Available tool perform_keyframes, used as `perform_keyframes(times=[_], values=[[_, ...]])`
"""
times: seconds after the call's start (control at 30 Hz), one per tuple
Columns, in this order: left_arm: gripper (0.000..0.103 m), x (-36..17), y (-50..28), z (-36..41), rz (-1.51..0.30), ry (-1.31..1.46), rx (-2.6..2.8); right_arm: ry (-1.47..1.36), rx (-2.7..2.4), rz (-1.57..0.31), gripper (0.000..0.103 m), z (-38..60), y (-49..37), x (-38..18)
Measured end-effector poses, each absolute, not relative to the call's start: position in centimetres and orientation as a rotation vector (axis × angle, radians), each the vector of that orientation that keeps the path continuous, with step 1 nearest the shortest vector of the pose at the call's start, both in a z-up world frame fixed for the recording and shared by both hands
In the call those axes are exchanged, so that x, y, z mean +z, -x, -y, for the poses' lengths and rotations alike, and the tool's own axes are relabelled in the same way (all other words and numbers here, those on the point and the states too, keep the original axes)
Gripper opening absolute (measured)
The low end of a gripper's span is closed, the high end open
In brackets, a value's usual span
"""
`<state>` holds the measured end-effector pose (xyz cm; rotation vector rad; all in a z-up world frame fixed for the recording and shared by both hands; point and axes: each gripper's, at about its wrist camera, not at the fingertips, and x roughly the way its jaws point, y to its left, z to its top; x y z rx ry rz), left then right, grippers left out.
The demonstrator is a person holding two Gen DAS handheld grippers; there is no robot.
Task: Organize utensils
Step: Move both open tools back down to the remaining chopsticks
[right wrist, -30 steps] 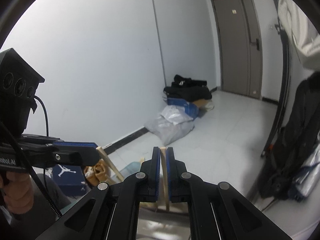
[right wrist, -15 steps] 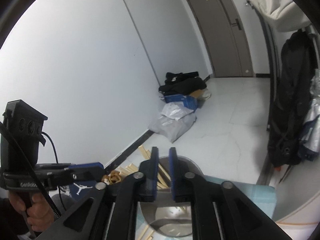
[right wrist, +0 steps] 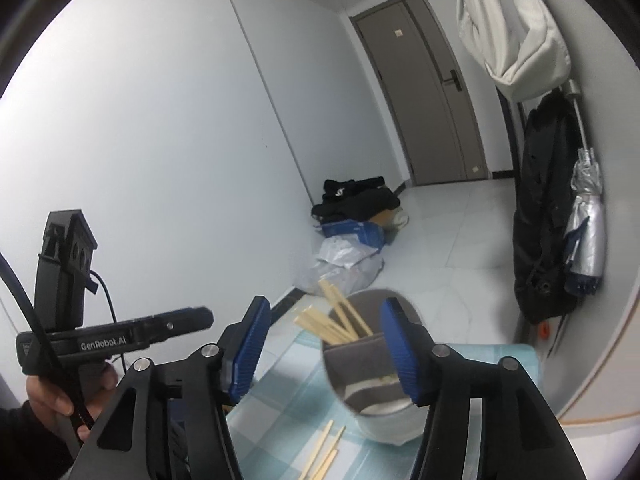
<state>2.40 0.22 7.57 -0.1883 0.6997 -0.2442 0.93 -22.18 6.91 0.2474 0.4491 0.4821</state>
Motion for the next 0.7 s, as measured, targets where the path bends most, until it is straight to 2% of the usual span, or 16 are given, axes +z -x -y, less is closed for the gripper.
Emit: perform_keyframes(times=[0.13,0.23,0.3,0.33,0.4,0.47,0.7], values=[[0.074,7.5,-1.2,-0.4,-0.625,0.146,-0.17,-0.224,0.477,-0.433,0.062,21.8,1.3,6.5],[0.081,7.0,-0.6,-1.0,-0.603,0.144,-0.148,-0.214,0.466,-0.436,0.069,21.5,2.8,5.8],[0.082,6.6,-0.2,-1.3,-0.59,0.132,-0.116,-0.207,0.448,-0.426,0.071,21.3,3.8,5.3],[0.082,6.3,0.1,-1.6,-0.577,0.124,-0.098,-0.205,0.44,-0.417,0.074,21.3,4.4,5.0],[0.086,5.7,0.5,-1.8,-0.568,0.123,-0.087,-0.207,0.421,-0.402,0.086,21.1,5.4,4.3],[0.092,4.9,0.8,-2.0,-0.562,0.122,-0.075,-0.208,0.416,-0.397,0.088,20.8,6.2,3.6],[0.095,3.1,1.4,-2.1,-0.548,0.135,-0.091,-0.2,0.358,-0.442,0.093,19.7,7.3,1.4]])
